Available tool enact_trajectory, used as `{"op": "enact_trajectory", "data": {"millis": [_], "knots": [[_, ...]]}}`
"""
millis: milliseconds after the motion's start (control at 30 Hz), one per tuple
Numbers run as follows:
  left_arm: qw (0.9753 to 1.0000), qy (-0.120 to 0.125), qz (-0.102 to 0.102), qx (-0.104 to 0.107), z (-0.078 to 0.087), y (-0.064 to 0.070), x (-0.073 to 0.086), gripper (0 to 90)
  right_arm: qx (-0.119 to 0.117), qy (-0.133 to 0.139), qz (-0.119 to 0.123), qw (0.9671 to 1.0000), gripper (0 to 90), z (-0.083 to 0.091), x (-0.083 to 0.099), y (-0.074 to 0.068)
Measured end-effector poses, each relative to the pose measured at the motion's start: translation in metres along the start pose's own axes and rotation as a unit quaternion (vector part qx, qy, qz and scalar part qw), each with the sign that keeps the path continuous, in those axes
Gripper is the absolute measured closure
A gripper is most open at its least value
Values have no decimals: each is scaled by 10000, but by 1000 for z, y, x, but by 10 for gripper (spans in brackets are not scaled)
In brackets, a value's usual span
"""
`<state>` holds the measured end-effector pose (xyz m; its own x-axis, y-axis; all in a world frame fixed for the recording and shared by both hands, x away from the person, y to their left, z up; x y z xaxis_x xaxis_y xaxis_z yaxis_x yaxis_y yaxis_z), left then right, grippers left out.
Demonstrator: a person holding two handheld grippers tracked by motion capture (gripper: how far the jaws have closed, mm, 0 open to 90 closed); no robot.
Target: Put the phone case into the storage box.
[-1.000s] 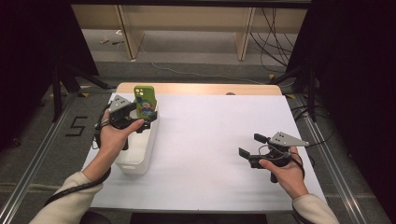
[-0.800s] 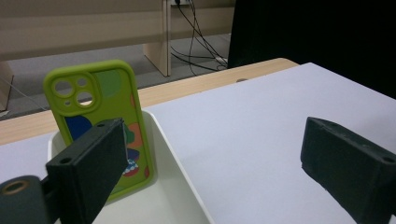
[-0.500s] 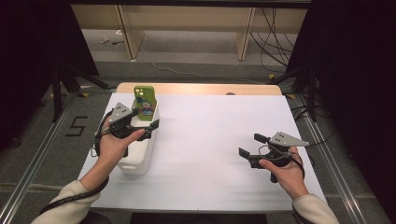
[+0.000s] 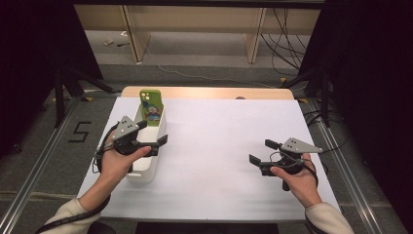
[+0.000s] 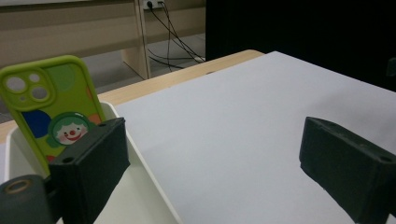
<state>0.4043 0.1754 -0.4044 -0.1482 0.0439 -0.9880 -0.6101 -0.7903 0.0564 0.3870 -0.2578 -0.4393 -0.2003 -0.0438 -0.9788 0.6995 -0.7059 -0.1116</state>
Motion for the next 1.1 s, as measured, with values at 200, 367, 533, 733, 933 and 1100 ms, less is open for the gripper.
{"op": "enact_trajectory", "data": {"millis": [200,367,533,733,933,1100], "knots": [[10000,-5,-33,55,4,4,3,81,-12,1,13,10000,105,0,0,0],[9999,5,-41,97,8,4,6,82,-25,-21,17,10000,106,0,0,0],[9999,33,-46,108,11,5,9,85,-36,-36,15,10000,105,1,0,0],[9999,10,-93,126,15,6,11,86,-35,-48,40,10000,106,1,0,0],[9999,4,-82,137,18,6,13,87,-28,-55,52,10000,105,2,0,0],[9999,10,-99,141,21,6,15,91,-35,-60,44,10000,106,1,0,0]]}}
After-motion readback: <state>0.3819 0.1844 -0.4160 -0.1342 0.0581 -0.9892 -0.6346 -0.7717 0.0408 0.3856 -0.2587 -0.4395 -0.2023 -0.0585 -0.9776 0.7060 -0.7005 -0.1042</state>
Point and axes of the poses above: each handheld gripper's, and its own axes: z roughly backward along the jaws, x roughly out of its underside, y roughly to its right, the point moved 2 cm from there along -z, roughly forward along the jaws, and after that the axes turned 10 degrees about y, right-handed, at the moved point
